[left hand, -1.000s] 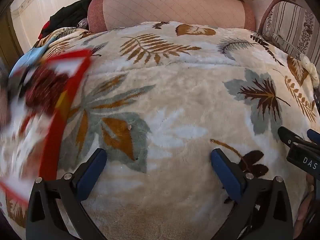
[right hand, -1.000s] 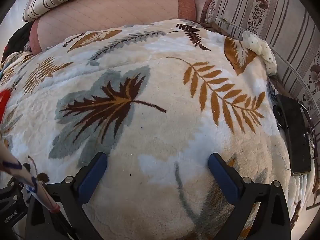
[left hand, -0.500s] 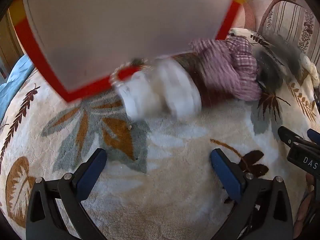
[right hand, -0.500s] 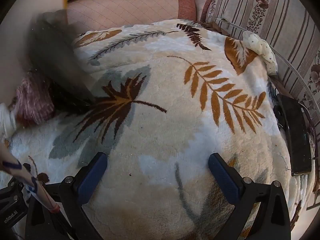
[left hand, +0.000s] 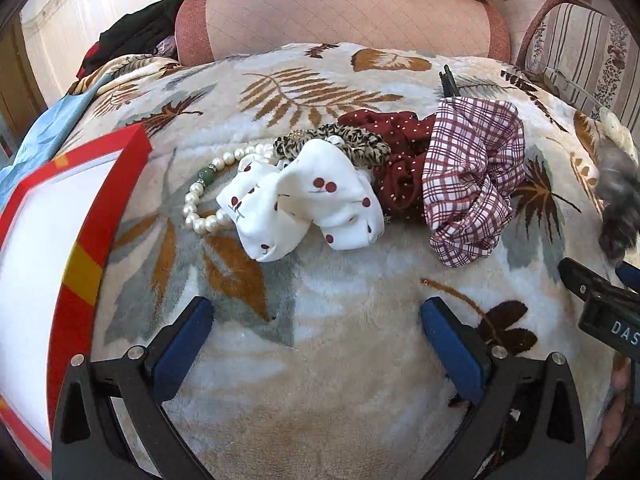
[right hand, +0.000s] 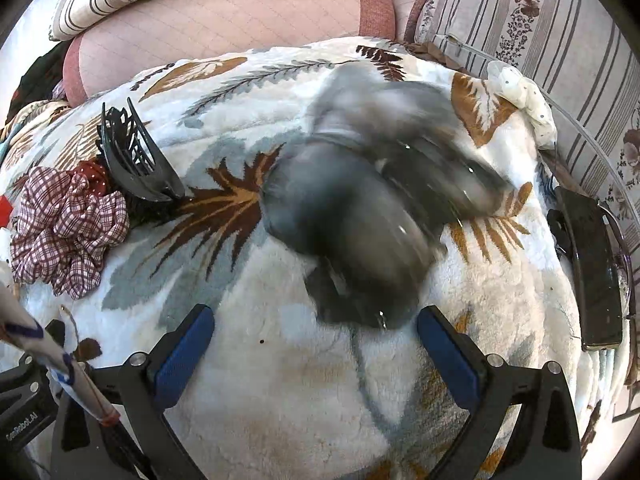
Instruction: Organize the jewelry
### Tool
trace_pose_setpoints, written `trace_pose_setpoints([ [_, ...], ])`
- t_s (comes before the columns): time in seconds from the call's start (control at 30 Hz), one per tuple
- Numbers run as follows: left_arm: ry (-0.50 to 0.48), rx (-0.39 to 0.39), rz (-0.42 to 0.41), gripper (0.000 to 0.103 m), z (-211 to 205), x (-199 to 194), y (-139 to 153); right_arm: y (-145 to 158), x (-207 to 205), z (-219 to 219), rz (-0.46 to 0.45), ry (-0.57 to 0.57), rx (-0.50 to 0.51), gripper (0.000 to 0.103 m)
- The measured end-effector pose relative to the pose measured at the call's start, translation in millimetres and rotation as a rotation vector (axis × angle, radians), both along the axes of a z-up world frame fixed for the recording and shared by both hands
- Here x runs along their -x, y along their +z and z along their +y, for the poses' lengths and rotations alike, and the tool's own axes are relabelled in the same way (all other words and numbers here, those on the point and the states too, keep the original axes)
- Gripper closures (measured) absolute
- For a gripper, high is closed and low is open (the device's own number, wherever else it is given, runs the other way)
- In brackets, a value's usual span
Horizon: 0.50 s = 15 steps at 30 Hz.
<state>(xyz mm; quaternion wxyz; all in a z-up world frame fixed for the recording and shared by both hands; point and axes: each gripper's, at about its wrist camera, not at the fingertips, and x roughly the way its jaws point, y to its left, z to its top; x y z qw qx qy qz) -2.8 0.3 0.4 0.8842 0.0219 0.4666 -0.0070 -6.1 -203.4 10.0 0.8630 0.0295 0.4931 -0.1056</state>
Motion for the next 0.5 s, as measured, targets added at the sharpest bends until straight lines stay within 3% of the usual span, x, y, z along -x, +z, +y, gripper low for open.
trace_pose_setpoints([
  [0.5, 0.010, -0.006, -0.001, 0.000, -0.9, -2.2, -1.6, 65.9, 78.5, 3.0, -0.200, 0.015, -0.112, 0.001],
])
